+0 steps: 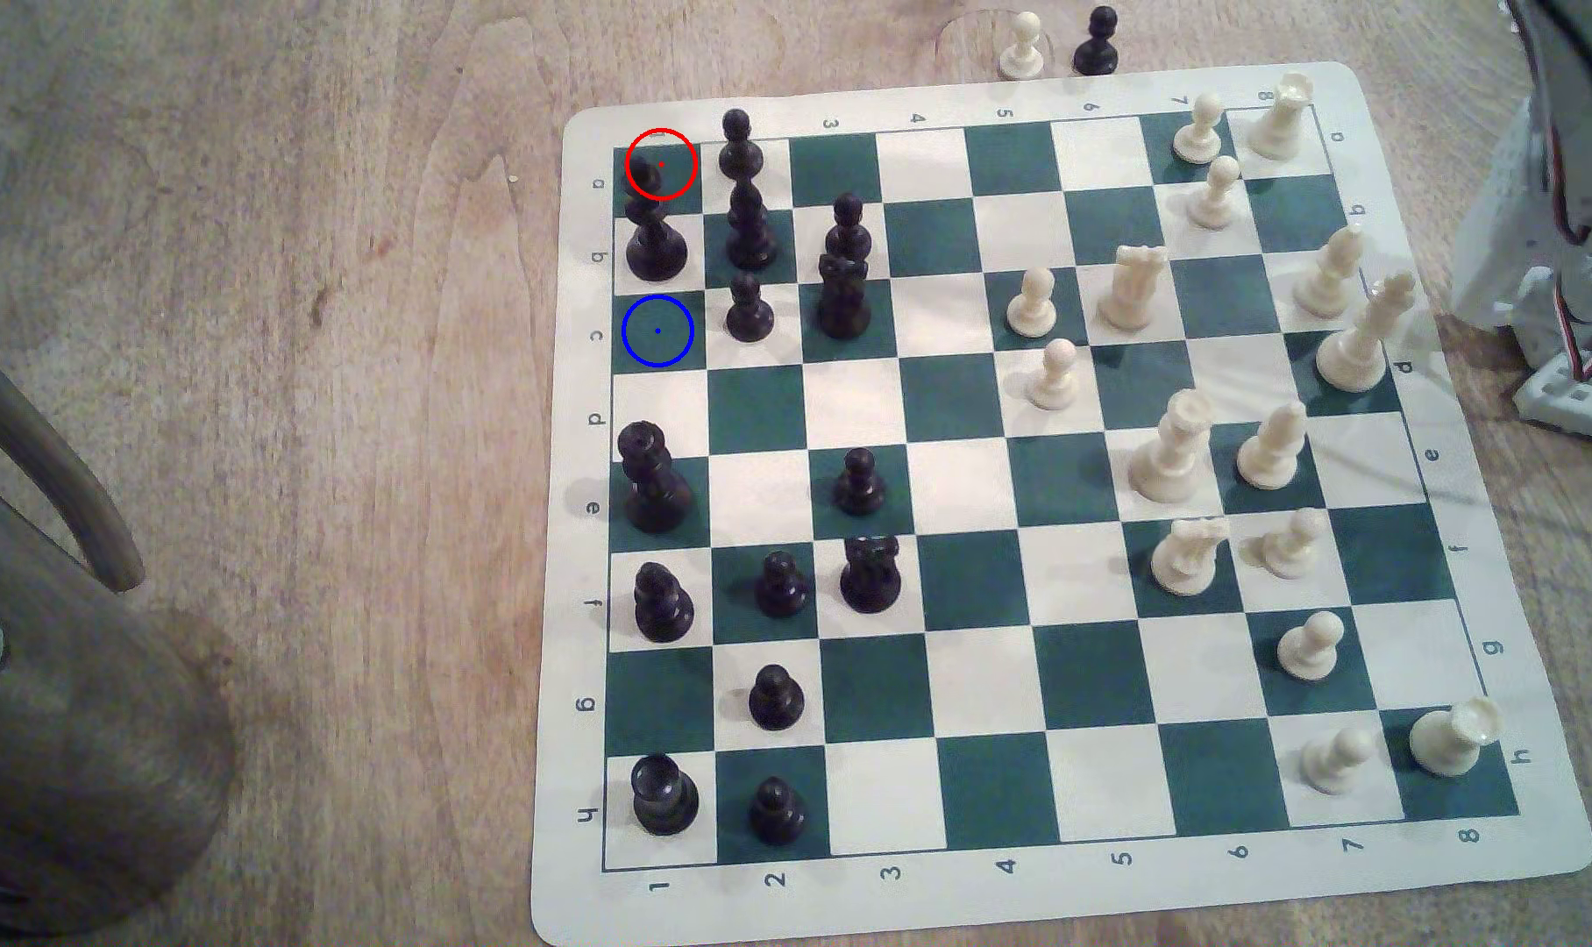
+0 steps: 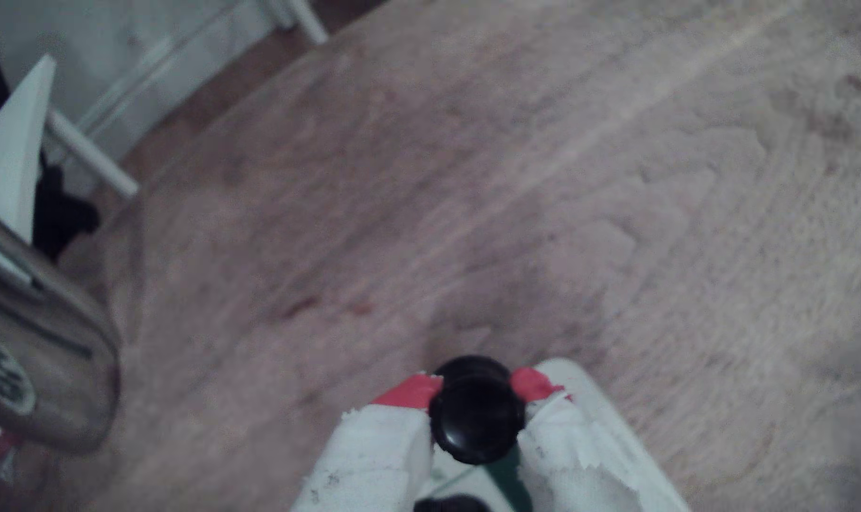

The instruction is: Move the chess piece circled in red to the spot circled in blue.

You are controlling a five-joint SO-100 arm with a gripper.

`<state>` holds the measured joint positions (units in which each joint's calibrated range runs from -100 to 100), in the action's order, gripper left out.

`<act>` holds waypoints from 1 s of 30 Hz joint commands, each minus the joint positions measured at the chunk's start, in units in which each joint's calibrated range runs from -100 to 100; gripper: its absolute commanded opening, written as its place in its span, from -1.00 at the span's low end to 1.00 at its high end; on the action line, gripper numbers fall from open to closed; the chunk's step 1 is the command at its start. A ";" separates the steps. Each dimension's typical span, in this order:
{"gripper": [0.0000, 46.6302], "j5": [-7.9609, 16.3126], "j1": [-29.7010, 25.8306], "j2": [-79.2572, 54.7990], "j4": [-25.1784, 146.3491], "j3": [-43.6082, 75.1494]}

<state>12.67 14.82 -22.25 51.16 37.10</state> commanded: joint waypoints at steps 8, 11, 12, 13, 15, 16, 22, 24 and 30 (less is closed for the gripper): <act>-0.96 -0.20 -9.23 2.64 2.24 -3.10; -0.96 -0.20 -8.84 -0.25 1.92 -3.10; -0.96 -0.20 -8.84 -1.18 1.92 -3.10; -0.96 -0.29 -8.84 -2.20 2.00 -3.10; -0.97 -0.34 -8.68 -4.24 2.08 -3.10; -0.97 -0.34 -8.60 -4.58 2.08 -3.28; -0.97 -0.34 -9.54 -6.87 1.92 -4.55; -0.96 -0.49 -10.09 -8.14 1.42 -4.55; -0.94 -0.59 -10.64 -10.01 -0.46 -4.55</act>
<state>12.28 4.28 -34.31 52.99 31.50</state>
